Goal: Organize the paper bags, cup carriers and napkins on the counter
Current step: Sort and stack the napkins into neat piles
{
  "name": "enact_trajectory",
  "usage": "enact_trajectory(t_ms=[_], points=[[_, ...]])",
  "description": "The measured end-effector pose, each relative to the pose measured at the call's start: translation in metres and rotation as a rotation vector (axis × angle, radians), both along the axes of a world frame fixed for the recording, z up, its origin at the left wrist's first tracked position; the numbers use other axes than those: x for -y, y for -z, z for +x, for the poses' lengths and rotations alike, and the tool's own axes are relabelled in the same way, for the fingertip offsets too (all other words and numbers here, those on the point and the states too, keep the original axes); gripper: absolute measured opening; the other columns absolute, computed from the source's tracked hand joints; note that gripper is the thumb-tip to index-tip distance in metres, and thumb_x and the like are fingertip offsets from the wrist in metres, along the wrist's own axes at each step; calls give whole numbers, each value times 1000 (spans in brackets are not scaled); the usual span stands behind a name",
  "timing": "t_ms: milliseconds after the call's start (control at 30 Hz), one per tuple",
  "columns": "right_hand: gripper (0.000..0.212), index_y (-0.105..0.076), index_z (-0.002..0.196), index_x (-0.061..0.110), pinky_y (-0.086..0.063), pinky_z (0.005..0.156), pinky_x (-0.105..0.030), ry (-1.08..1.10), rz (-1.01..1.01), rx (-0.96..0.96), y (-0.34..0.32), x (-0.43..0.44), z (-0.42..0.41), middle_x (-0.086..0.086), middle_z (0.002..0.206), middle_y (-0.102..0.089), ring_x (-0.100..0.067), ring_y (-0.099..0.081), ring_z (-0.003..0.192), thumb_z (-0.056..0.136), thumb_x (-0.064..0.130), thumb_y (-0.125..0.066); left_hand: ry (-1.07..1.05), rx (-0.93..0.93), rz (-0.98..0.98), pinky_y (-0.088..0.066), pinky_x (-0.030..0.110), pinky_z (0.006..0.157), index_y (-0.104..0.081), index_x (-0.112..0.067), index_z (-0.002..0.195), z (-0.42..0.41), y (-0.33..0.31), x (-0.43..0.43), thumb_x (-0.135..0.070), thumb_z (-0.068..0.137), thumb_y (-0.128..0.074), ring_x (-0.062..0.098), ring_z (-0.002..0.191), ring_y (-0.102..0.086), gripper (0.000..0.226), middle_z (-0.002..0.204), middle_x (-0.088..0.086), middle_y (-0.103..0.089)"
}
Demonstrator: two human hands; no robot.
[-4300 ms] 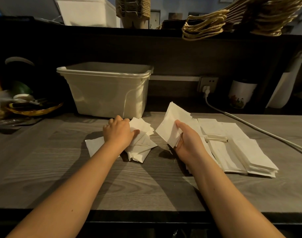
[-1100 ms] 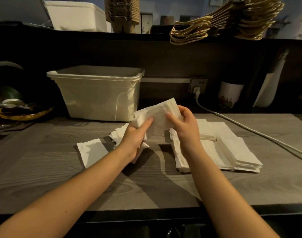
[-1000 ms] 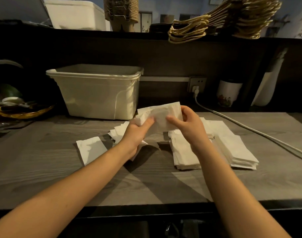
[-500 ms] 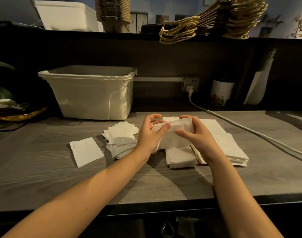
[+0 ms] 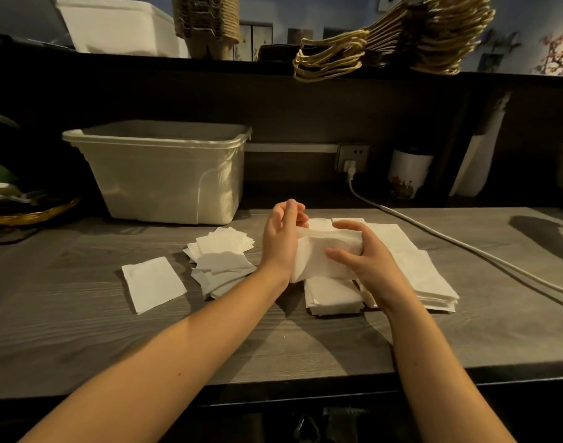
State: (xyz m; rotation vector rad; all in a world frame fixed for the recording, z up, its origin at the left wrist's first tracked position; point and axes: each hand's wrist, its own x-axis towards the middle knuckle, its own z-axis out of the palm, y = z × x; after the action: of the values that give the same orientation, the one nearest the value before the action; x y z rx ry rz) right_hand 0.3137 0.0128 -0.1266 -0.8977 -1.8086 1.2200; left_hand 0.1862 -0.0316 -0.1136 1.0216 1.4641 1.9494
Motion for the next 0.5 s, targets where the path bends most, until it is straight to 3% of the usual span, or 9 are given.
enact_trajectory(t_ms=[100, 200, 300, 500], points=[[34, -54, 112, 34, -57, 81, -37, 40, 19, -12, 0, -1, 0, 1, 120, -53, -18, -55, 104, 83, 22, -68, 56, -74, 15, -46, 28, 85, -51, -29, 94, -7, 4, 4, -43, 94, -42, 10, 88, -55, 16, 89, -4, -56], [30, -55, 107, 38, -58, 73, -31, 42, 22, -36, 1, -2, 3, 2, 118, -54, -15, -58, 101, 85, 21, -66, 301, -256, -54, -46, 11, 81, -40, -36, 115, -22, 10, 11, -54, 76, -62, 3, 103, -53, 48, 108, -11, -53], [29, -55, 102, 42, -58, 74, -36, 26, 17, -39, 1, -1, 5, 0, 117, -56, -14, -60, 95, 86, 20, -64, 407, -369, -191, -46, 5, 71, -29, -35, 134, -26, 11, 17, -24, 78, -71, -1, 100, -45, 71, 114, -16, -39], [33, -51, 109, 46, -55, 85, -44, 28, 37, 23, 1, -1, 6, 2, 128, -50, -18, -56, 107, 90, 21, -60, 319, -430, -221, -46, 6, 64, -34, -32, 127, -25, 10, 17, -16, 80, -70, 8, 102, -43, 61, 114, -11, -37]])
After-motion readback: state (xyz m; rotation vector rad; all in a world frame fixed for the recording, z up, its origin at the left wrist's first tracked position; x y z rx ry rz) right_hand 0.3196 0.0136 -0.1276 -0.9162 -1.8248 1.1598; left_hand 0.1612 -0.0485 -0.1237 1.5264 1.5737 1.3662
